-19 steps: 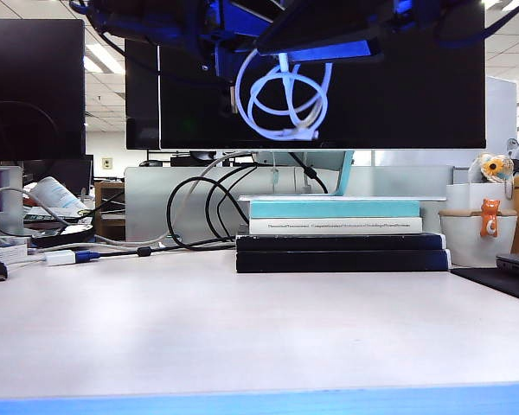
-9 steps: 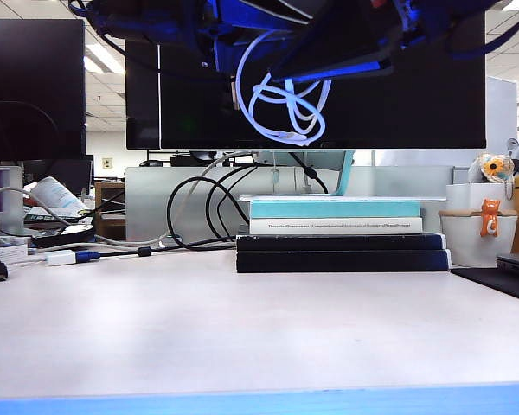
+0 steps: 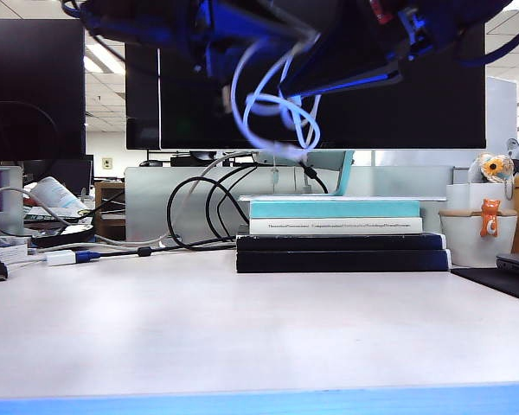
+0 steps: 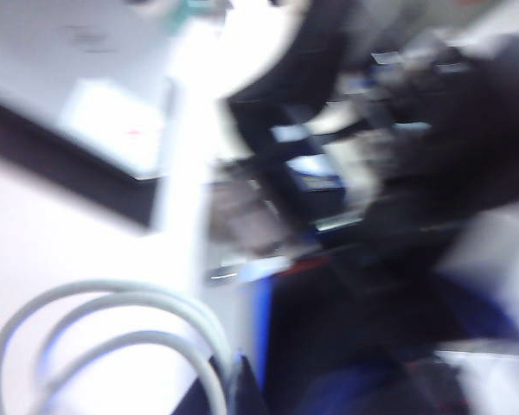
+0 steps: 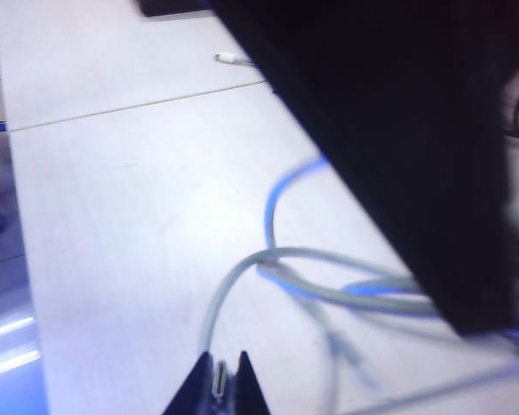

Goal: Unfold the white charging cable into a straight cable.

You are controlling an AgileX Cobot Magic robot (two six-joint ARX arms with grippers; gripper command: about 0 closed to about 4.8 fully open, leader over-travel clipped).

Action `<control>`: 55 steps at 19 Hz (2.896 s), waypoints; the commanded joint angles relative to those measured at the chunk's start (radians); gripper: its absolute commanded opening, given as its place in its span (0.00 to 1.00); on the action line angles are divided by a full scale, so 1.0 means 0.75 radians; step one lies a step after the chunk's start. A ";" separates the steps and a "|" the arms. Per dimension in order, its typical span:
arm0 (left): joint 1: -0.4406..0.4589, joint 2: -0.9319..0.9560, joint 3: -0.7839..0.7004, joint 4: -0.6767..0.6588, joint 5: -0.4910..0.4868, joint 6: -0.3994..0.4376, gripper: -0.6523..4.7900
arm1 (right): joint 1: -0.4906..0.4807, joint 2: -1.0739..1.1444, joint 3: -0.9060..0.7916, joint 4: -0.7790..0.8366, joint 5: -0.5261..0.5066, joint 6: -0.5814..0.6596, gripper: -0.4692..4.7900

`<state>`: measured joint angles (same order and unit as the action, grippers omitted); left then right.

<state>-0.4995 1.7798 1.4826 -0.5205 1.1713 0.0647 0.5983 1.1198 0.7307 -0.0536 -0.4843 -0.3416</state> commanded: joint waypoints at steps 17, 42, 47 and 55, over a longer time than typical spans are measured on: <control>0.100 -0.521 0.004 -0.066 -0.843 0.358 1.00 | -0.001 -0.457 0.004 -0.026 1.017 0.046 0.09; 0.100 -0.847 -0.454 -0.326 -1.196 0.181 1.00 | -0.139 -0.264 0.006 -0.446 1.703 0.457 1.00; 0.265 -0.961 -0.608 -0.170 -1.045 0.117 1.00 | -0.140 -0.435 0.005 -0.396 1.600 0.587 1.00; 0.562 -1.096 -0.800 -0.205 -0.780 0.092 1.00 | -0.133 -0.669 0.003 -0.589 1.451 0.726 1.00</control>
<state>-0.0814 0.9604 0.8856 -0.6506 0.5720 0.1333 0.4946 0.6308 0.7307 -0.4309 0.6590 0.1257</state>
